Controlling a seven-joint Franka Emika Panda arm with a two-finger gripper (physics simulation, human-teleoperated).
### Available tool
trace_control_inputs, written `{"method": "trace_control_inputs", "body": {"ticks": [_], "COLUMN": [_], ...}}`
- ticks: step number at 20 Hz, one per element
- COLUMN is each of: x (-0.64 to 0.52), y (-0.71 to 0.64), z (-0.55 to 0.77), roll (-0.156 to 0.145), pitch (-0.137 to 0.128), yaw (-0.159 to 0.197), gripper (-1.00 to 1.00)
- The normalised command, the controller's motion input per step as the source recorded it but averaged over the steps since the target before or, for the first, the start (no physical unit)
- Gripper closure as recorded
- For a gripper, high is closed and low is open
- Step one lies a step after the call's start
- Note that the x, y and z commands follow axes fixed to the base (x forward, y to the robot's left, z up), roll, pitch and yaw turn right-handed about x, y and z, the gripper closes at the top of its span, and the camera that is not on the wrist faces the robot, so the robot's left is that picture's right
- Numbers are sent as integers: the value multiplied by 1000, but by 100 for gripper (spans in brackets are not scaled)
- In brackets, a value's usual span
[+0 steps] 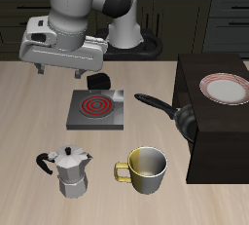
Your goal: Place the frying pan on the top layer of the shelf and place the moka pot on the stove
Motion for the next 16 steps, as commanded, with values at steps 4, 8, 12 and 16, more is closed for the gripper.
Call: {"method": "trace_control_inputs", "body": {"ticks": [4,8,12,16], "x": [285,354,246,369], "y": [319,223,124,42], "z": [-39,10,-25,-105], "roll": [38,19,-25,6], "pitch": [-14,-15,-15,16], "yaw": [84,1,42,-49], "gripper": [-100,-100,-100,-100]}}
